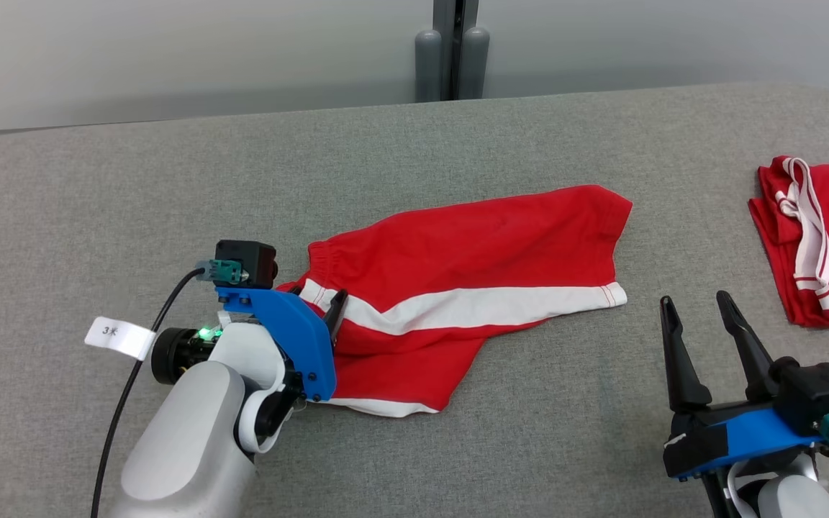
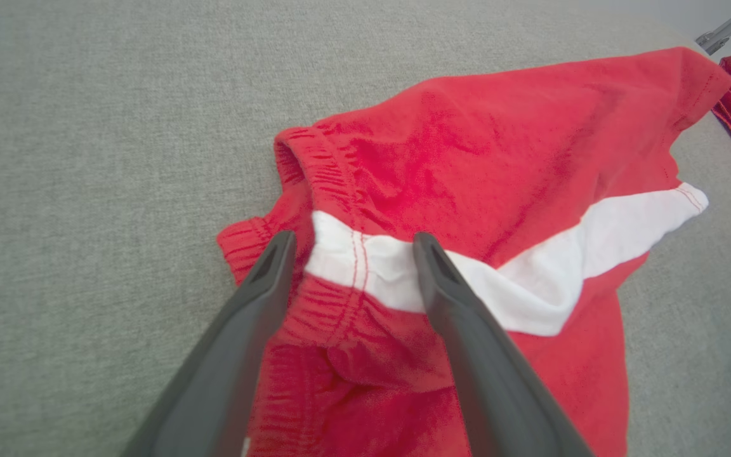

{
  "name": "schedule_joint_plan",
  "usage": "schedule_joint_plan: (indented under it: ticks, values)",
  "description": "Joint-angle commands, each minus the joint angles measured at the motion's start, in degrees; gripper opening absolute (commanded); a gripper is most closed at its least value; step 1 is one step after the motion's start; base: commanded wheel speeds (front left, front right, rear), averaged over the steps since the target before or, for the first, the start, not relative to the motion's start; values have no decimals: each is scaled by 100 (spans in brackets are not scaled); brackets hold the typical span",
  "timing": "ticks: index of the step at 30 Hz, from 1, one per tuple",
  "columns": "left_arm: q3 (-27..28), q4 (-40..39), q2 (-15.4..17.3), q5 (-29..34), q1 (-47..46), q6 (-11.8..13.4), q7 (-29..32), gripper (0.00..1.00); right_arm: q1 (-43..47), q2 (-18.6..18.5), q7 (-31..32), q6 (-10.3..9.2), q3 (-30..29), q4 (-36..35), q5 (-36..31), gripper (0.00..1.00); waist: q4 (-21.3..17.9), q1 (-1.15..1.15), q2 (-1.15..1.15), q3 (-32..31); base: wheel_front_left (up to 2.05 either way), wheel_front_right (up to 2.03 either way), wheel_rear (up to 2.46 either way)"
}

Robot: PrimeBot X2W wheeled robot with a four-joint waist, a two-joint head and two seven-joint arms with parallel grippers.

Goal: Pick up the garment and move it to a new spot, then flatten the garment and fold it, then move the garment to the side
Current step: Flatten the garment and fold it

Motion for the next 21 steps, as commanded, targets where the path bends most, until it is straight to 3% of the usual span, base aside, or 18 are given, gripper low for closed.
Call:
schedule_joint_plan:
  ticks: [1, 3, 4, 5, 6, 13, 21]
  values:
    - [-15, -24, 37, 35, -105, 9, 36, 100, -93, -2, -25, 0, 3, 11, 27, 100, -2, -1, 0, 15, 0, 0, 0]
    - [-61, -49, 46, 20, -107, -28, 114, 100, -97, -2, -33, 0, 8, 23, 11, 100, -5, -1, 0, 37, 0, 0, 0]
    - [-76, -64, 58, 18, -113, -39, 124, 88, -101, -2, -33, 0, 7, 36, 3, 100, -4, -1, 0, 46, 0, 0, 0]
    - [-107, -85, 71, 34, -103, -57, 145, 41, -112, -2, -34, 0, 4, 43, -5, 100, -2, -1, 0, 52, 0, 0, 0]
    - [-111, -118, 73, 34, -91, -58, 109, 0, -120, -2, -39, 0, 3, 46, -14, 100, 2, -1, 0, 56, 0, 0, 0]
    - [-125, -327, 156, 90, 154, 29, -136, 0, -200, -2, 137, 0, 82, 134, -8, 100, 61, -1, 0, 65, 0, 0, 0]
    - [-84, -693, 208, -19, 544, 62, -332, 0, -767, -2, 1577, 0, -191, 651, 71, 100, 168, -1, 0, 188, 0, 0, 0]
